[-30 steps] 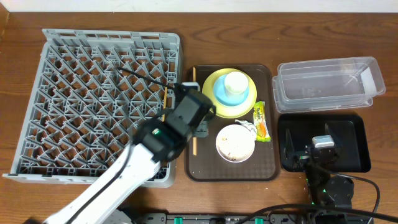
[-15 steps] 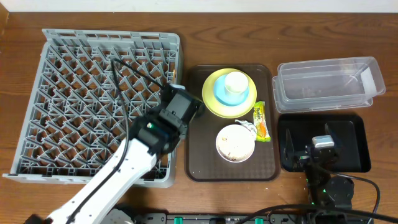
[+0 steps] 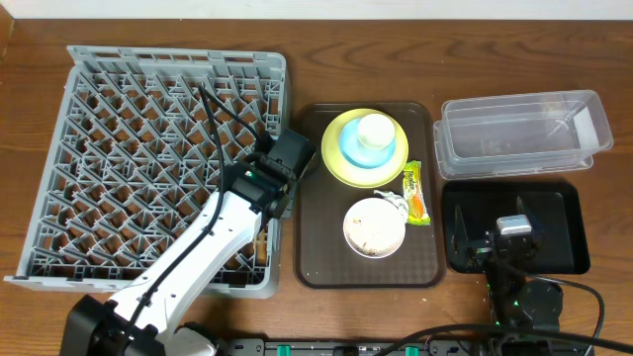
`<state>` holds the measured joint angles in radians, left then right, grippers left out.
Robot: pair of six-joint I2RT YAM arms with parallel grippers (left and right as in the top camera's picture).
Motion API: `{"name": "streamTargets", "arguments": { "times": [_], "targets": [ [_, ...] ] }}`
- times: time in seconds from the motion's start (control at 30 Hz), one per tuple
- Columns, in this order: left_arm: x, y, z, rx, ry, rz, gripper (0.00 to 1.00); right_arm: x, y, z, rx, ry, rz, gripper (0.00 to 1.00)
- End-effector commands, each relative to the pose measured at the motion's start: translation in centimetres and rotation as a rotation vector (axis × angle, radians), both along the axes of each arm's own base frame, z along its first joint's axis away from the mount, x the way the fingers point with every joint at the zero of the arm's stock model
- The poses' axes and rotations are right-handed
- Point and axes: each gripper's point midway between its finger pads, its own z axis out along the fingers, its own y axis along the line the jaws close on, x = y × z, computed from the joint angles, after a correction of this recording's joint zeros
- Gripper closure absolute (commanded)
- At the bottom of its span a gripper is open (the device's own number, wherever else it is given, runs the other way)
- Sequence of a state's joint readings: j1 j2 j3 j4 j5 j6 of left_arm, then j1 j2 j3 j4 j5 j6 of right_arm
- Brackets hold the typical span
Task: Sort waste into correct bins and load items into the dishwasher
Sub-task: 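Carry the chopsticks left and stand them in the rack's right edge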
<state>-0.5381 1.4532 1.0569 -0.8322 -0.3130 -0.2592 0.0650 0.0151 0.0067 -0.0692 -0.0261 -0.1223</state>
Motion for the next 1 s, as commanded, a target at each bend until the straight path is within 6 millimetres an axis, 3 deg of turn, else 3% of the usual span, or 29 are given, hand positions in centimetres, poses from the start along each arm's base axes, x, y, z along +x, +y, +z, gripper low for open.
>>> {"name": "streamTargets", "arguments": {
  "times": [0.0, 0.13, 0.3, 0.37, 0.5, 0.6, 0.7, 0.97],
  "targets": [
    [-0.1, 0.2, 0.0, -0.001, 0.002, 0.005, 0.57, 0.0, 0.2, -0.1, -0.006, 0.004, 0.007, 0.01],
    [0.1, 0.1, 1.1, -0.021, -0.032, 0.005, 0.48, 0.0, 0.1, -0.1, -0.006, 0.004, 0.007, 0.01],
    [0.6, 0.4, 4.5, -0.091, -0.140, 0.051, 0.39, 0.0, 0.2, -0.1, -0.006, 0.004, 0.007, 0.01],
    [0.7, 1.1, 6.0, -0.129, -0.193, 0.092, 0.36, 0.0, 0.1, -0.1, -0.006, 0.004, 0.007, 0.01],
    [0.5, 3.7, 8.9, -0.155, -0.291, 0.165, 0.18, 0.0, 0.2, -0.1, -0.006, 0.004, 0.007, 0.01],
    [0.2, 5.4, 10.3, -0.171, -0.339, 0.213, 0.14, 0.0, 0.1, -0.1, -0.006, 0.004, 0.007, 0.01],
    [-0.3, 6.3, 11.0, -0.176, -0.357, 0.235, 0.12, 0.0, 0.1, -0.1, -0.006, 0.004, 0.007, 0.01],
    [-0.4, 6.3, 11.0, -0.176, -0.358, 0.235, 0.08, 0.0, 0.2, -0.1, -0.006, 0.004, 0.007, 0.01]
  ]
}}
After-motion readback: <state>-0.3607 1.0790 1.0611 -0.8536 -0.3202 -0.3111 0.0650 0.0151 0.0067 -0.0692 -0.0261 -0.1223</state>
